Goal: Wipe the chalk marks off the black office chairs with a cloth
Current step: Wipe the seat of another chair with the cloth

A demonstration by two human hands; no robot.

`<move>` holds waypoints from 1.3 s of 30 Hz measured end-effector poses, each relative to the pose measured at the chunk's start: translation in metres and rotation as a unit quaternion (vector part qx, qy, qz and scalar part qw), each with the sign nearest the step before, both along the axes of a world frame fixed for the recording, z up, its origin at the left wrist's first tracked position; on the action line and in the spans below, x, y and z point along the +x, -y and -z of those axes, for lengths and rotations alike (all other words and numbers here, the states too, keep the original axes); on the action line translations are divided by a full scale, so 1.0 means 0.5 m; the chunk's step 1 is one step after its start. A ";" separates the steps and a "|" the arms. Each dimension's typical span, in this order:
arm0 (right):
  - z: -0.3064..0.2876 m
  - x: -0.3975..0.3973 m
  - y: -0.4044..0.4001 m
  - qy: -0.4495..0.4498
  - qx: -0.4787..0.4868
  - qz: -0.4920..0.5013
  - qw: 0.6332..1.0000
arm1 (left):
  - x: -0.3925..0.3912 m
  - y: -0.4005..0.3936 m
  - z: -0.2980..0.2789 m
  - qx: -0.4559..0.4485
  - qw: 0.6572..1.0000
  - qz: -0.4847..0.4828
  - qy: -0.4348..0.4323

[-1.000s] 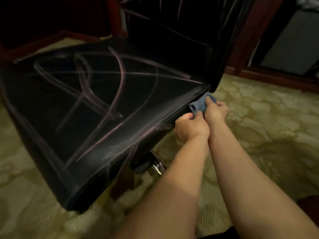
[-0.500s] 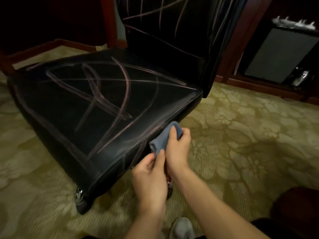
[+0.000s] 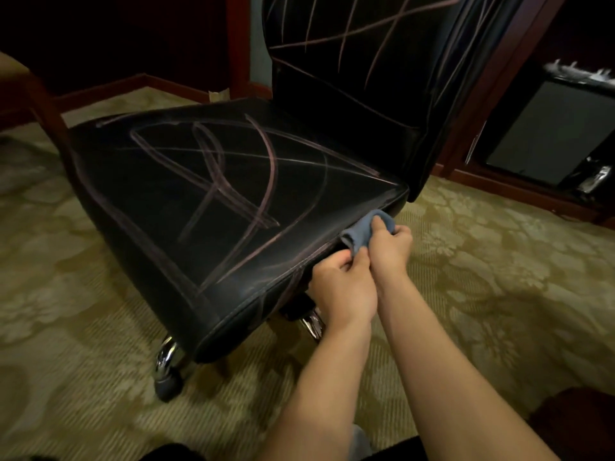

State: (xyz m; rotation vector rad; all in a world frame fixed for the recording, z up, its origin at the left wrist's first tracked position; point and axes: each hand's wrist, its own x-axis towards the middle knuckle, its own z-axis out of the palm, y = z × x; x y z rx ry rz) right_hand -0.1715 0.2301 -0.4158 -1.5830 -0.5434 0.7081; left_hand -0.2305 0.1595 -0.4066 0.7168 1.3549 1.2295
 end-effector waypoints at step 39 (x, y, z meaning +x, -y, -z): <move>-0.002 -0.110 0.159 -0.100 -0.191 -0.155 0.964 | -0.151 0.130 0.149 0.043 0.988 -0.085 -0.122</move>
